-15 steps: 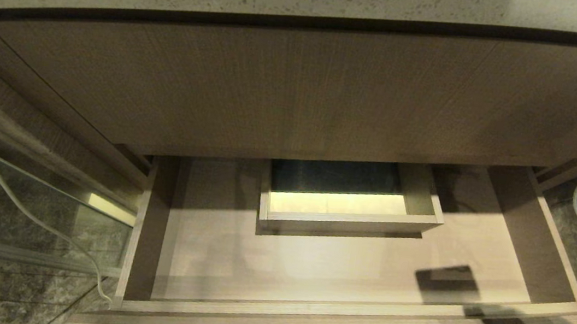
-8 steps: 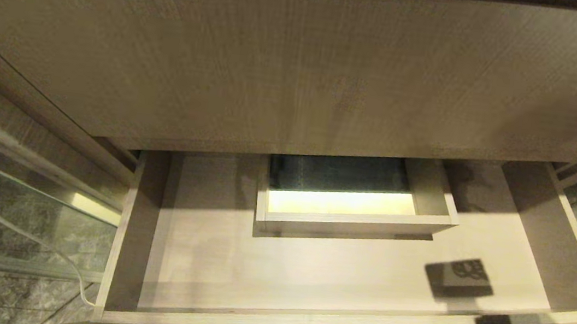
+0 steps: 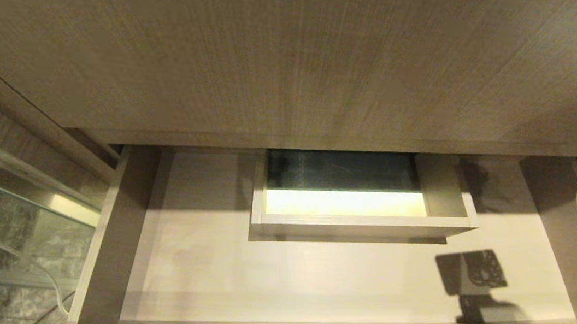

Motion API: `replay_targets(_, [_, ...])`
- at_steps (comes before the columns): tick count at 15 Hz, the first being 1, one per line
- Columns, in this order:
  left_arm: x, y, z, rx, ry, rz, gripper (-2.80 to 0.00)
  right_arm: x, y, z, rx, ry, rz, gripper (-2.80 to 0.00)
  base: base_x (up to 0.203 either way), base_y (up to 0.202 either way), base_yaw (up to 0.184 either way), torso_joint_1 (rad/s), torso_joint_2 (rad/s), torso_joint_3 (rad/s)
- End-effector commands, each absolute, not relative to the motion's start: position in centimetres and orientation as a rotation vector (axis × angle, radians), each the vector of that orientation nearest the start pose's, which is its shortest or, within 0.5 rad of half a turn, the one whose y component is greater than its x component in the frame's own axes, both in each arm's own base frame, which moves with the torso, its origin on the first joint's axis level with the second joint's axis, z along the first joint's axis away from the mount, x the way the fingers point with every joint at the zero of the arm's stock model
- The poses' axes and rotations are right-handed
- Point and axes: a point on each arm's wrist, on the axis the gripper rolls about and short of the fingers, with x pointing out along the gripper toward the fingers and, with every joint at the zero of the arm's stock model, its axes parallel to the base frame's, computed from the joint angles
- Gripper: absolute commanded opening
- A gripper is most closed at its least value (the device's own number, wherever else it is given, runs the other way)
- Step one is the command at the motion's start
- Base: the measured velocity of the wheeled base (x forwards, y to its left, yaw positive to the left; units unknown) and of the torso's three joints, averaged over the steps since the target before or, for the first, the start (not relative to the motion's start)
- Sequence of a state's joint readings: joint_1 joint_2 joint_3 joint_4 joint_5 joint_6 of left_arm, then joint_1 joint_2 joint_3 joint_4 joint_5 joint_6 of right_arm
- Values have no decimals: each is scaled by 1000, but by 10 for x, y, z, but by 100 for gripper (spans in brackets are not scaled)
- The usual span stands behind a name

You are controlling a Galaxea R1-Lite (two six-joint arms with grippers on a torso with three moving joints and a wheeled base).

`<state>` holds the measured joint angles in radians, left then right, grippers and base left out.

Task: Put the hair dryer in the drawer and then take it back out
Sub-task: Put it into the drawer

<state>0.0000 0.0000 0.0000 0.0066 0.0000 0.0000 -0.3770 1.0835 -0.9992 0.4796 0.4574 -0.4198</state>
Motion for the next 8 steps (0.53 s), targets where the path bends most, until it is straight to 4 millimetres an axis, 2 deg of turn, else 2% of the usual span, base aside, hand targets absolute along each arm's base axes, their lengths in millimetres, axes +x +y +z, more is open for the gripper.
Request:
replay_targets(1, [-23, 0, 75, 0, 2, 0, -280, 131, -41, 272, -174, 509, 193, -280, 0, 0, 0, -20, 267, 201])
replay_targets(4, [-23, 0, 75, 0, 2, 0, -280, 161, -53, 281, -164, 552, 184, -280, 0, 0, 0, -6, 211, 111])
replay_targets(6, [-23, 0, 75, 0, 1, 0, -280, 185, -63, 284, -145, 615, 180, -280, 0, 0, 0, 2, 58, 41])
replay_targets(8, [-23, 0, 75, -1, 3, 0, -280, 199, -69, 283, -122, 678, 189, -280, 0, 0, 0, 2, 19, 46])
